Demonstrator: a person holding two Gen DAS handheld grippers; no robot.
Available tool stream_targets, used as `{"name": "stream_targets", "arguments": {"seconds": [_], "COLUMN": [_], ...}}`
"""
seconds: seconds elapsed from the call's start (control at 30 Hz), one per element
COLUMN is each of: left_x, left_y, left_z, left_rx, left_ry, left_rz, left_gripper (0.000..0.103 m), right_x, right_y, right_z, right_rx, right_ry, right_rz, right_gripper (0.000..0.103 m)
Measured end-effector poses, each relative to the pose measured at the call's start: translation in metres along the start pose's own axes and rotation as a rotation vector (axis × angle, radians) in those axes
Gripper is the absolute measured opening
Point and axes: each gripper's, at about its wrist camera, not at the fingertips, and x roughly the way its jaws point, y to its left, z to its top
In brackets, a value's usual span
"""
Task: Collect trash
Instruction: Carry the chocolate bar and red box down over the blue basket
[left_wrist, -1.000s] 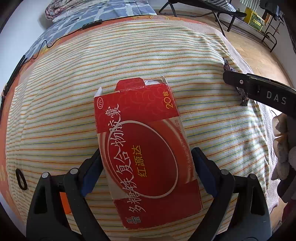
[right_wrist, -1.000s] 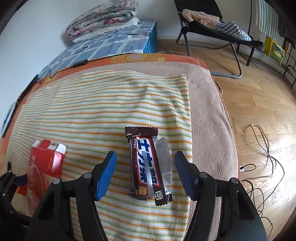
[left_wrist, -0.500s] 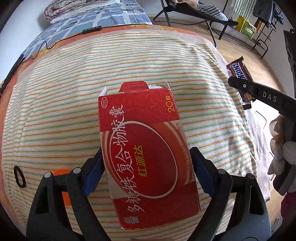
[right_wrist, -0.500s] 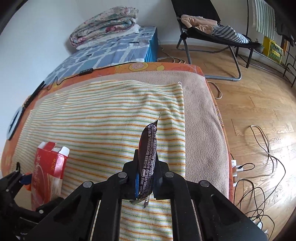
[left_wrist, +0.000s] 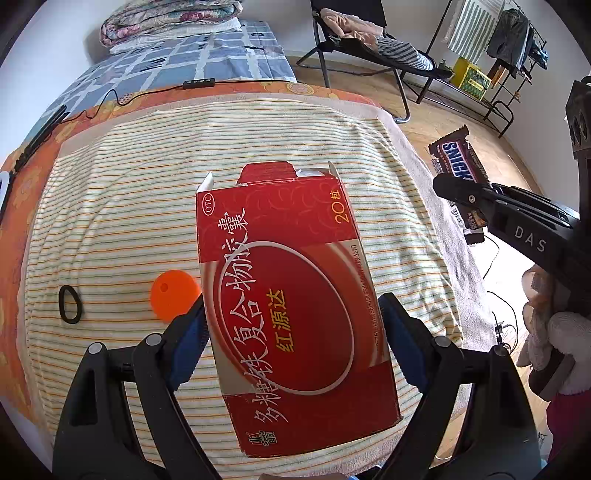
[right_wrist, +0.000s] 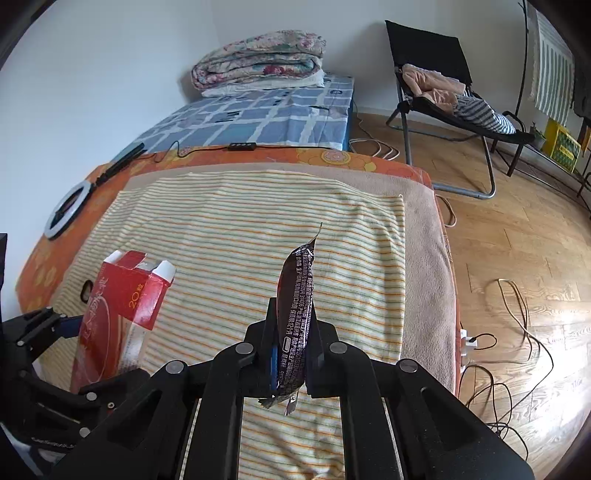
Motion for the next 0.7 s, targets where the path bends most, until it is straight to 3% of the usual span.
{"name": "stream_targets", "arguments": {"seconds": [0.3,0.7], "left_x": [-0.062,-0.109], "left_y": [0.020,0.043], "left_z": [-0.042,-0.134], "left_rx": [0.001,0.003], "left_ry": [-0.041,-0.029], "left_rz": [-0.003,0.003], "left_gripper": [0.089,0.089], "right_x": [-0.051,-0.087], "right_y": [0.055,0.110], "right_z": [-0.036,-0.127], "right_rx": [-0.049,-0.100], "right_ry": [-0.010,0.031], "right_rz": [0.071,0.120], "right_gripper": [0.008,0.008]}}
